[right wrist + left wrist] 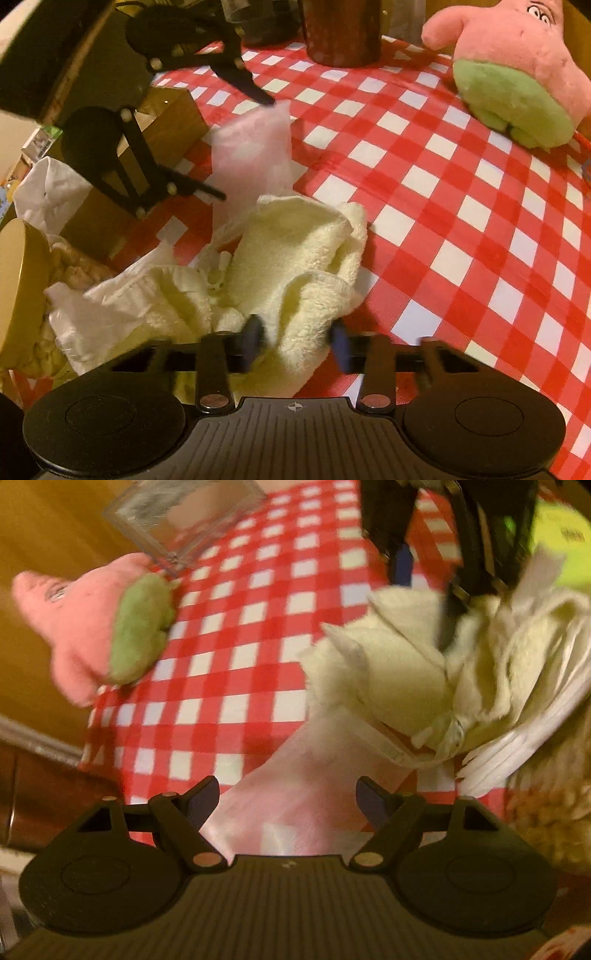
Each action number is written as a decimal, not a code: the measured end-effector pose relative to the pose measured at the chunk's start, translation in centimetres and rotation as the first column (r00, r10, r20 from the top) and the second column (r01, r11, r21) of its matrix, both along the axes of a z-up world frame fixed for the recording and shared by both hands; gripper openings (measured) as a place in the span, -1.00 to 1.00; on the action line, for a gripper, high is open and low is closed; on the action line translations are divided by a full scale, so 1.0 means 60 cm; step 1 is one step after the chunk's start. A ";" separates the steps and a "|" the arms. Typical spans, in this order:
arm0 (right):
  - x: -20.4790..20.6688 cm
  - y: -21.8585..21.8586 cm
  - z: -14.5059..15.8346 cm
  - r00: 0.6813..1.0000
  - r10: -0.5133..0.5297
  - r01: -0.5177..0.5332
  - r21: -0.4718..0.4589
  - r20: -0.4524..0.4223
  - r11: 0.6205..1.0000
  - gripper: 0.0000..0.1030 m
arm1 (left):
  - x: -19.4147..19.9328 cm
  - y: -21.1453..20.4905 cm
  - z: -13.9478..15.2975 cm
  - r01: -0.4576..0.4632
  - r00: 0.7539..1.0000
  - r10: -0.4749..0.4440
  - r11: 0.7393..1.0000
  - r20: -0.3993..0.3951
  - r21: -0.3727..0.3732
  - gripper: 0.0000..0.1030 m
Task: Organize soft objects
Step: 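Grasp the cream towel with the right gripper while the left gripper grasps the plastic bag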
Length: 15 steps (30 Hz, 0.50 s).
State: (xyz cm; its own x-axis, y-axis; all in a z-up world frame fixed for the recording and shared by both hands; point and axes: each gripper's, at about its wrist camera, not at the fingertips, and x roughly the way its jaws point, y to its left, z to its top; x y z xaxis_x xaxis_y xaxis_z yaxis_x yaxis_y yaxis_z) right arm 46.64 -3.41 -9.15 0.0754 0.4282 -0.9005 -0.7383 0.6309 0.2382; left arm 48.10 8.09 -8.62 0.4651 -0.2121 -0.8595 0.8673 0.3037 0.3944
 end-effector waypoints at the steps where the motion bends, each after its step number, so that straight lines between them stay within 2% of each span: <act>1: -0.002 0.003 0.000 1.000 0.005 -0.005 0.003 -0.002 1.000 -0.45 | 0.001 -0.004 -0.005 0.021 1.000 -0.021 1.000 -0.004 0.009 0.53; 2: -0.004 0.004 0.000 1.000 0.010 -0.010 0.003 0.000 1.000 -0.66 | 0.002 -0.007 -0.010 0.039 0.999 -0.039 0.999 -0.007 0.015 0.53; 3: -0.006 0.005 0.002 1.000 0.012 -0.012 0.000 0.005 1.000 -0.73 | 0.004 -0.010 -0.014 0.056 0.998 -0.056 0.998 -0.009 0.022 0.53; 6: -0.011 0.005 0.009 0.999 0.016 -0.016 0.001 0.030 1.000 -0.76 | 0.013 -0.016 -0.025 0.091 0.996 -0.090 0.995 -0.025 0.044 0.54; 9: -0.011 -0.002 0.014 0.999 -0.011 0.011 0.010 0.052 1.000 -0.77 | 0.030 -0.017 -0.030 0.077 0.994 -0.074 0.996 -0.079 0.035 0.52; 12: -0.010 -0.010 0.015 0.997 -0.045 0.044 0.021 0.061 0.999 -0.77 | 0.052 -0.017 -0.027 -0.024 0.985 0.024 1.000 -0.171 0.004 0.19; 14: -0.010 -0.014 0.016 0.996 -0.059 0.057 0.028 0.065 0.998 -0.77 | 0.052 -0.015 -0.024 -0.038 0.981 0.037 0.999 -0.190 -0.003 -0.16; 15: -0.010 -0.016 0.016 0.996 -0.065 0.063 0.030 0.066 0.998 -0.77 | 0.051 -0.014 -0.025 -0.045 0.979 0.043 0.999 -0.201 -0.005 -0.21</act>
State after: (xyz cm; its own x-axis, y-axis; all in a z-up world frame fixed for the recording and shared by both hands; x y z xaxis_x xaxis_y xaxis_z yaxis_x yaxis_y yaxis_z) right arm 46.02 -4.35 -8.21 0.1628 0.4451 -0.8805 -0.7114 0.6713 0.2078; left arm 51.17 7.26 -10.11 0.2922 -0.2037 -0.9344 0.9143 0.3460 0.2105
